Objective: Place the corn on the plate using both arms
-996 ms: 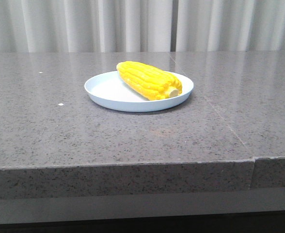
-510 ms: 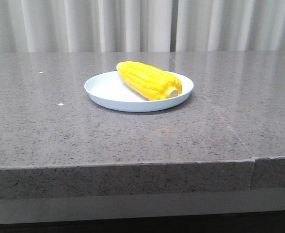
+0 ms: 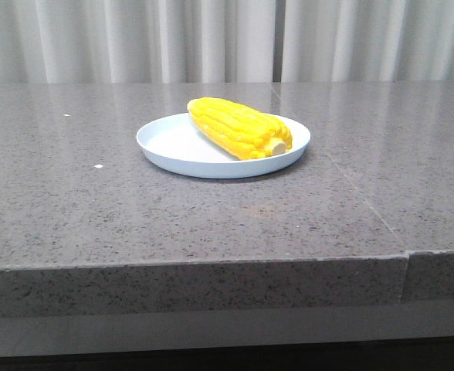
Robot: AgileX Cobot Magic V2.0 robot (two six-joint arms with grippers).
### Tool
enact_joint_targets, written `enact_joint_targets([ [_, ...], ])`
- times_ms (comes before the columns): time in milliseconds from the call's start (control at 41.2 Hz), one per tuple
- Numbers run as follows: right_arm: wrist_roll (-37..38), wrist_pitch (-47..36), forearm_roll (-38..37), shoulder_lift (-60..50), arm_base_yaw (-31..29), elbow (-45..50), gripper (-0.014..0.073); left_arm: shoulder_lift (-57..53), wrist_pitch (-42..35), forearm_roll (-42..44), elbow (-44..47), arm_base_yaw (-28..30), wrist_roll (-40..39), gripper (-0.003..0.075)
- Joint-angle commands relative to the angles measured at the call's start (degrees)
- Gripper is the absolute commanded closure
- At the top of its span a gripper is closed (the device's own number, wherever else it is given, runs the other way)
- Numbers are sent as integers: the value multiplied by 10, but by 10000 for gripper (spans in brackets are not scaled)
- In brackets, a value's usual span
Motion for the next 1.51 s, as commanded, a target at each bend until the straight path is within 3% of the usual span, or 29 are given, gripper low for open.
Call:
enact_joint_targets([
  [0,-7,-140,-3,-44,-54,60,713,-11,-52,-7,2,1,-7,740],
  [194,-7,-277,-2,-135,-124,207,713,-11,-52,-7,2,1,-7,740],
  [486,-6,-407,3,-181,-131,321,713,-11,-52,-7,2,1,-7,741],
  [1482,35,-407,3,-181,-131,321,713,-11,-52,-7,2,1,-7,740],
])
